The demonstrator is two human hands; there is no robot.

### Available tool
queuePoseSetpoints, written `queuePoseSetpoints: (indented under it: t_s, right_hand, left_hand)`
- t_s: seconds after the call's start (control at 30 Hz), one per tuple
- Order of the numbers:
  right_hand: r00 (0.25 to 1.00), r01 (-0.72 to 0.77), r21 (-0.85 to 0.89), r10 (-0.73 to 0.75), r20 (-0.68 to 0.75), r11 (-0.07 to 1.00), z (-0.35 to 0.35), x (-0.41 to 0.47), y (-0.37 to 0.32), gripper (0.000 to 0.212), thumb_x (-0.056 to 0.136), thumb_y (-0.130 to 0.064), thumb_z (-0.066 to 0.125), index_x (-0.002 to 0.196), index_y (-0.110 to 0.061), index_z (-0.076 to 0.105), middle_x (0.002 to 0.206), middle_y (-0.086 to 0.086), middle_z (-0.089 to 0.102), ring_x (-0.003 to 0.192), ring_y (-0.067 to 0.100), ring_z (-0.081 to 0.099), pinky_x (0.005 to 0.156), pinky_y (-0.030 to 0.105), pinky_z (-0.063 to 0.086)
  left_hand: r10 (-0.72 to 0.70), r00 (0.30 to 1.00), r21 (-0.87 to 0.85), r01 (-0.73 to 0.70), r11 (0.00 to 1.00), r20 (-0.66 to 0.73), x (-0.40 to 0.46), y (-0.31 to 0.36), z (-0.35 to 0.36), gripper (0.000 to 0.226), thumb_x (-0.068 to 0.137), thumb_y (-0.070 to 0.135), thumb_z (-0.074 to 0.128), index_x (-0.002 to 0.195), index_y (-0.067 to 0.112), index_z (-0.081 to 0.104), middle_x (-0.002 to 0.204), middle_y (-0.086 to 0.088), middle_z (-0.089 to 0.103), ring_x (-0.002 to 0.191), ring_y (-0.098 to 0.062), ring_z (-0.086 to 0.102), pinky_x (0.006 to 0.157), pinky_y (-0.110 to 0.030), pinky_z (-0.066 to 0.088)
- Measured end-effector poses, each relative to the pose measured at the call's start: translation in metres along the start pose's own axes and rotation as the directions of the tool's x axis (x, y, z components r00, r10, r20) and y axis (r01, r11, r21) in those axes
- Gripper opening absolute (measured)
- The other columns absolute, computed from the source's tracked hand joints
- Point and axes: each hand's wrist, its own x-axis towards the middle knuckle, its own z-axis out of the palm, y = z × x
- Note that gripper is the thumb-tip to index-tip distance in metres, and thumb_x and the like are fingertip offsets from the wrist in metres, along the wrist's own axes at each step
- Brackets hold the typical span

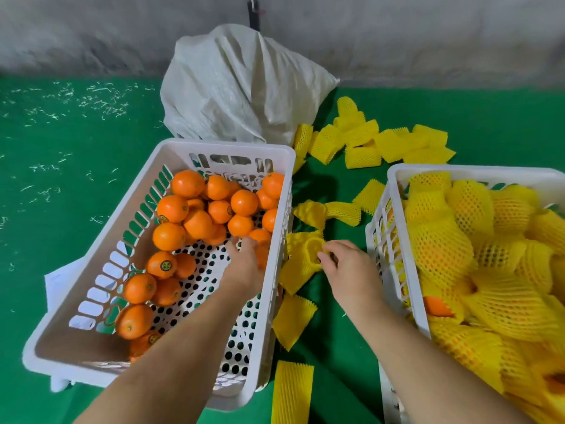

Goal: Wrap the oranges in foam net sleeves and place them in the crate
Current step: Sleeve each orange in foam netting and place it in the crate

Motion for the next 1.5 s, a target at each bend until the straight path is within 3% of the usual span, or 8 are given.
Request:
queuePoseSetpoints:
  t_s: [0.27, 0.4, 0.53, 0.67, 0.8, 1.07, 1.3, 1.5]
  right_hand:
    - [0.972, -0.022, 0.575, 0.153, -0.18, 0.818, -0.036, -0.044, 0.007, 0.038, 0.097, -0.013, 0.066, 0.124, -0.039, 0.06, 0.109, -0.016, 0.065, 0.102, -0.001, 0.065, 0.081, 0.019, 0.054]
    - [0.943, -0.024, 0.558, 0.204, -0.262, 0.829, -0.043, -0.072, 0.013, 0.027, 0.099, -0.013, 0.056, 0.103, -0.037, 0.068, 0.11, -0.004, 0.067, 0.102, 0.009, 0.063, 0.084, 0.031, 0.053]
    - [0.936, 0.095, 0.519, 0.102, -0.338, 0.85, -0.046, -0.099, 0.004, 0.016, 0.1, -0.02, 0.062, 0.104, -0.036, 0.062, 0.105, -0.013, 0.065, 0.1, 0.003, 0.062, 0.085, 0.026, 0.05]
    - [0.939, 0.173, 0.241, -0.086, -0.333, 0.955, -0.052, -0.118, 0.004, 0.02, 0.092, -0.026, 0.07, 0.11, -0.033, 0.061, 0.103, -0.026, 0.054, 0.095, 0.0, 0.058, 0.078, 0.012, 0.046]
    - [0.982, 0.123, 0.11, -0.105, -0.155, 0.986, -0.056, -0.121, 0.005, 0.033, 0.081, -0.002, 0.08, 0.102, -0.023, 0.065, 0.095, -0.014, 0.064, 0.087, 0.011, 0.062, 0.075, 0.028, 0.052]
    - [0.964, 0.033, 0.471, 0.097, -0.248, 0.882, -0.054, -0.113, 0.009, 0.019, 0.093, -0.022, 0.075, 0.091, -0.039, 0.066, 0.087, -0.016, 0.07, 0.085, 0.002, 0.066, 0.072, 0.028, 0.056]
    - [0.947, 0.083, 0.606, 0.126, -0.295, 0.791, -0.057, -0.113, 0.014, 0.015, 0.094, -0.029, 0.074, 0.096, -0.042, 0.067, 0.088, -0.009, 0.072, 0.085, 0.01, 0.069, 0.075, 0.036, 0.058]
    - [0.957, 0.19, 0.267, -0.118, -0.264, 0.945, -0.051, -0.117, 0.015, 0.02, 0.096, -0.024, 0.07, 0.115, -0.031, 0.071, 0.104, -0.017, 0.062, 0.102, 0.004, 0.06, 0.088, 0.029, 0.054]
  left_hand:
    - [0.124, 0.976, -0.693, -0.216, 0.688, -0.18, -0.105, 0.057, -0.039, 0.055, 0.095, 0.051, 0.068, 0.144, 0.03, 0.051, 0.1, 0.006, 0.076, 0.087, -0.016, 0.076, 0.074, -0.023, 0.061]
    - [0.216, 0.971, -0.756, -0.063, 0.652, 0.106, -0.151, 0.069, -0.012, 0.053, 0.084, 0.038, 0.074, 0.134, 0.031, 0.06, 0.114, -0.007, 0.074, 0.091, -0.031, 0.078, 0.074, -0.031, 0.063]
    - [0.332, 0.8, -0.704, 0.152, 0.693, 0.5, -0.163, 0.061, -0.014, 0.061, 0.085, 0.031, 0.08, 0.141, 0.027, 0.056, 0.128, -0.023, 0.068, 0.1, -0.041, 0.076, 0.088, -0.038, 0.062]
    - [0.396, 0.683, -0.666, 0.179, 0.724, 0.614, -0.166, 0.06, -0.021, 0.065, 0.081, 0.029, 0.082, 0.142, 0.026, 0.059, 0.132, -0.022, 0.065, 0.101, -0.042, 0.074, 0.091, -0.04, 0.061]
    - [0.455, 0.617, -0.699, 0.228, 0.678, 0.642, -0.163, 0.059, -0.026, 0.066, 0.08, 0.026, 0.081, 0.143, 0.02, 0.061, 0.128, -0.021, 0.068, 0.093, -0.038, 0.075, 0.084, -0.036, 0.063]
    - [0.452, 0.795, -0.698, -0.051, 0.714, 0.404, -0.168, 0.06, -0.008, 0.055, 0.087, 0.025, 0.082, 0.137, 0.036, 0.061, 0.136, -0.014, 0.058, 0.096, -0.034, 0.077, 0.084, -0.036, 0.062]
    - [0.522, 0.773, -0.393, -0.382, 0.836, 0.36, -0.163, 0.055, 0.007, 0.084, 0.077, 0.054, 0.087, 0.145, 0.057, 0.037, 0.146, 0.013, 0.047, 0.124, -0.008, 0.061, 0.105, -0.035, 0.055]
    - [0.522, 0.85, -0.457, -0.438, 0.774, 0.07, -0.156, 0.049, 0.02, 0.071, 0.073, 0.056, 0.088, 0.127, 0.059, 0.042, 0.127, 0.009, 0.058, 0.105, -0.009, 0.068, 0.088, -0.032, 0.061]
